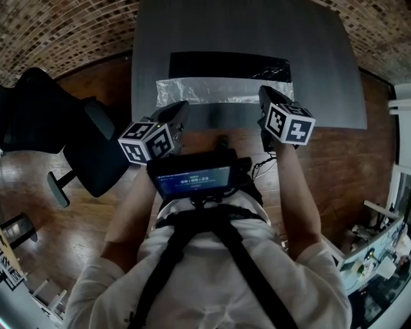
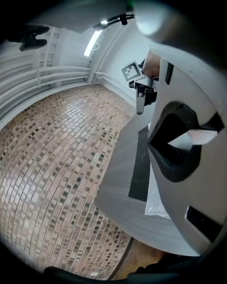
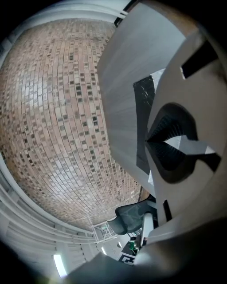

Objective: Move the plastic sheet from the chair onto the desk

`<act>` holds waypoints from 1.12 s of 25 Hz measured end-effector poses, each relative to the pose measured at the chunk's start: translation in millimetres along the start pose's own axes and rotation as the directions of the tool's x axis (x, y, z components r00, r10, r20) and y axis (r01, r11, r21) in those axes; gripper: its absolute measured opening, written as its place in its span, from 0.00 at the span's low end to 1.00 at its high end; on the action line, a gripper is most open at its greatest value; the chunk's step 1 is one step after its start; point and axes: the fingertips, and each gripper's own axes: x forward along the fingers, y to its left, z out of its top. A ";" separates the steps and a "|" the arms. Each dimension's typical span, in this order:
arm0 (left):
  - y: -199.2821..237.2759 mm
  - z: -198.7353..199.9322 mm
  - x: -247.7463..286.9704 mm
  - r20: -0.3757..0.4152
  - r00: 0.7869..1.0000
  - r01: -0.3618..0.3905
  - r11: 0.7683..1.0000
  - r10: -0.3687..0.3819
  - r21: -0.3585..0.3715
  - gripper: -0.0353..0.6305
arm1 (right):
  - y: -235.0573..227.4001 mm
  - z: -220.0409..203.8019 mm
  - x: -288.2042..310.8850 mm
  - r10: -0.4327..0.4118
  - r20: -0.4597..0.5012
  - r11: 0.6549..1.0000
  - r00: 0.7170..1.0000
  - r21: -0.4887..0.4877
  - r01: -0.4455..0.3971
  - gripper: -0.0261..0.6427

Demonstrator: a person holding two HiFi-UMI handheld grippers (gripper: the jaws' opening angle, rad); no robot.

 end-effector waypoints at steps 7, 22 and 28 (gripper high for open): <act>-26.5 -16.7 -14.0 -0.020 0.997 0.081 0.997 -0.081 0.003 0.06 | 25.6 -12.7 -28.2 0.002 0.020 1.000 1.000 -0.019 -0.001 0.04; -53.6 -26.6 -7.6 -0.007 0.999 0.044 0.999 -0.044 0.009 0.06 | 28.9 -21.0 -37.5 0.085 -0.002 0.993 0.996 -0.076 -0.085 0.04; -68.4 -27.0 4.2 0.010 1.000 0.023 1.000 -0.023 -0.006 0.06 | 10.4 -13.2 -49.1 0.090 0.033 0.989 0.995 -0.119 -0.085 0.04</act>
